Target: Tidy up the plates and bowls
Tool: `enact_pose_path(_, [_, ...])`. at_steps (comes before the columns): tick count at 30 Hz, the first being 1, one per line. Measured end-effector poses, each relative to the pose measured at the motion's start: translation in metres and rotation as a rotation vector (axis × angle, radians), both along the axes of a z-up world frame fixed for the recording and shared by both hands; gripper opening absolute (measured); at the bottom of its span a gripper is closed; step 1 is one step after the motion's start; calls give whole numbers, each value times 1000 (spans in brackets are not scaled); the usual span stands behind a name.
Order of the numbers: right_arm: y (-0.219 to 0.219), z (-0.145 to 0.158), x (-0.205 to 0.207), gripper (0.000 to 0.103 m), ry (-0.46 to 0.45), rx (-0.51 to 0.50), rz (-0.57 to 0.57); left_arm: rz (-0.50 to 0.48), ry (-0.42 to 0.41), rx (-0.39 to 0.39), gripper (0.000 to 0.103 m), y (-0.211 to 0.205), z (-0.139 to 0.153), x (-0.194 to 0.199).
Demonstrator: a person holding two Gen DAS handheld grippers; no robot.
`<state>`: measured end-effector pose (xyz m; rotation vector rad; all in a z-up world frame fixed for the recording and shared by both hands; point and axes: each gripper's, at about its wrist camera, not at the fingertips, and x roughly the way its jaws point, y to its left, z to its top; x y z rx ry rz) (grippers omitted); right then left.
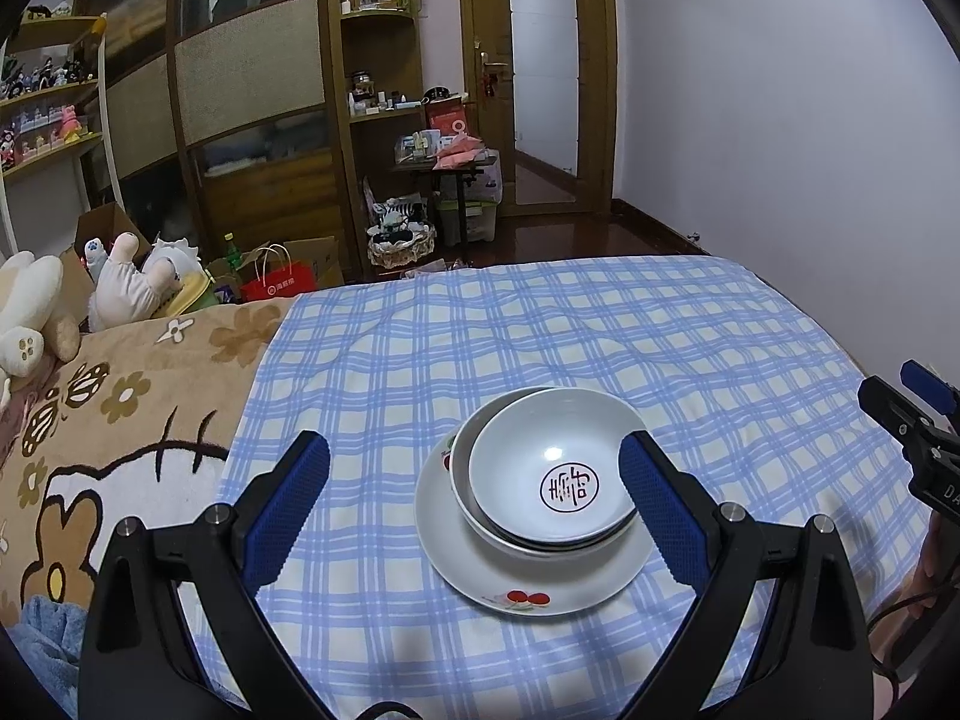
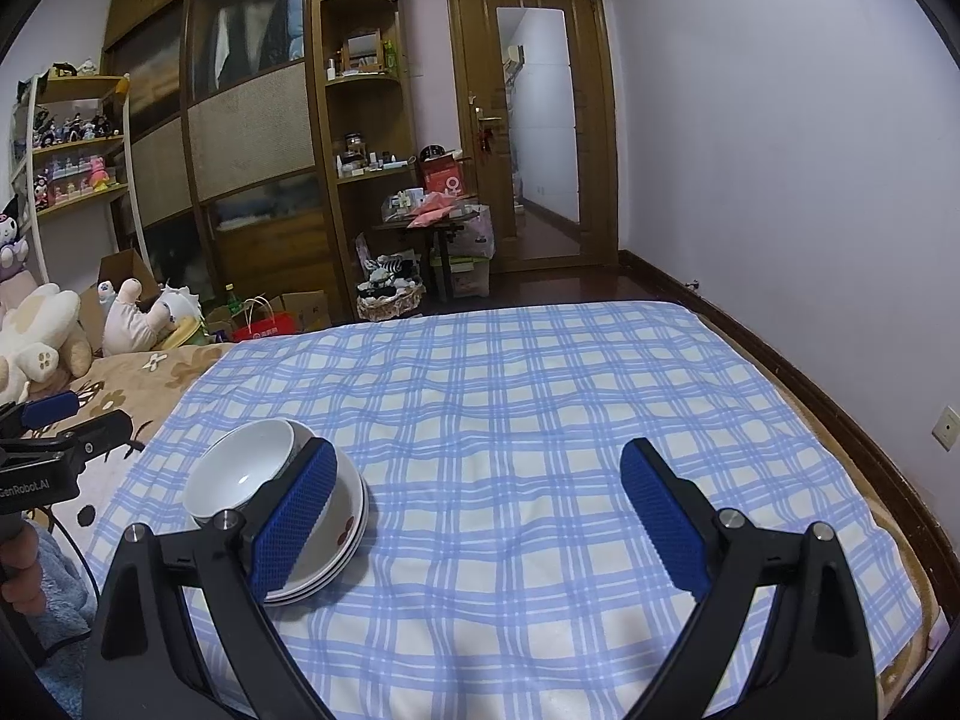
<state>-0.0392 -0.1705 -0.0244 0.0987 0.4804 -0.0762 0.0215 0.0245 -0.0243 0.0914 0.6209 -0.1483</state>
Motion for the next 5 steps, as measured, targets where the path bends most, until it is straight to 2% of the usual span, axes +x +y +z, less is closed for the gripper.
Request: enact_pose_path(5, [0,0,0,100,0,0,0,0,1,-1,96,0,0,1])
